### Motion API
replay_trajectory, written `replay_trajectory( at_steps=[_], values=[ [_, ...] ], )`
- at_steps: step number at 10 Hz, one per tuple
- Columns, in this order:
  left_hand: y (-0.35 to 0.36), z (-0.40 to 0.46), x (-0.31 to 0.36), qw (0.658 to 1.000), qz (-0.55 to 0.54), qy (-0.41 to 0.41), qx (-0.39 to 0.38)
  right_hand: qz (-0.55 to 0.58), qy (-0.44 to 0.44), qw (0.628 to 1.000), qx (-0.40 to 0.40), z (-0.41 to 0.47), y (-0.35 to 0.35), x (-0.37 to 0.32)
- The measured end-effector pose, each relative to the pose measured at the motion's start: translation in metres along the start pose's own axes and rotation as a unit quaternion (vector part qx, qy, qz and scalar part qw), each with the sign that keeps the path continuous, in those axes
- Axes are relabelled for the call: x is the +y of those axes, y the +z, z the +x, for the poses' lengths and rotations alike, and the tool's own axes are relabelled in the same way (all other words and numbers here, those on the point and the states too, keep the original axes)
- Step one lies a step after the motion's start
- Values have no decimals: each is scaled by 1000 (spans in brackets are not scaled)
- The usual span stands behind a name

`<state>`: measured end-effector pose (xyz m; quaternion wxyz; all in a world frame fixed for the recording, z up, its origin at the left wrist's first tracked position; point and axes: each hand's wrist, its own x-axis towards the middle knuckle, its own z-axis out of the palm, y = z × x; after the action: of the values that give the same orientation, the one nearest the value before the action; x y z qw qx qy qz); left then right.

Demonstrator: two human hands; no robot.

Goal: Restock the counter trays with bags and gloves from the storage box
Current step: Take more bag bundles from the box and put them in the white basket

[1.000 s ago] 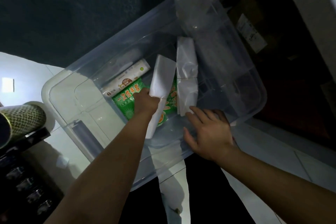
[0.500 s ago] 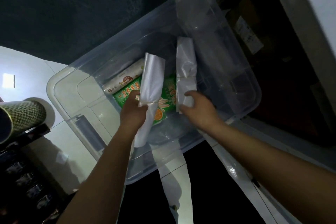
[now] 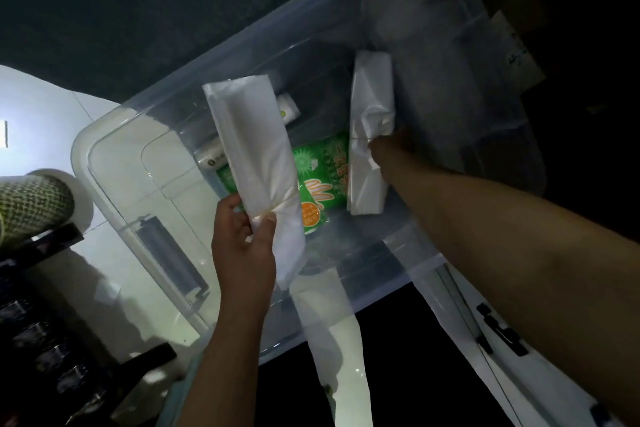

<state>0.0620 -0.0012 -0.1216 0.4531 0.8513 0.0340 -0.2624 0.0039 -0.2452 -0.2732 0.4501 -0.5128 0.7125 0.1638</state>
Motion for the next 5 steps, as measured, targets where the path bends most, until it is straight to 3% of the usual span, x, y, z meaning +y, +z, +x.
replay_trajectory(
  at_steps=[1, 3, 5],
  values=[
    [-6, 4, 0, 999, -29, -16, -14, 24, 39, 999, -13, 2, 7, -5],
    [-33, -3, 23, 995, -87, 4, -54, 2, -23, 997, -70, -41, -17, -17],
    [-84, -10, 70, 986, -147, -2, -77, 175, -65, 975, -123, -143, -61, -23]
  ],
)
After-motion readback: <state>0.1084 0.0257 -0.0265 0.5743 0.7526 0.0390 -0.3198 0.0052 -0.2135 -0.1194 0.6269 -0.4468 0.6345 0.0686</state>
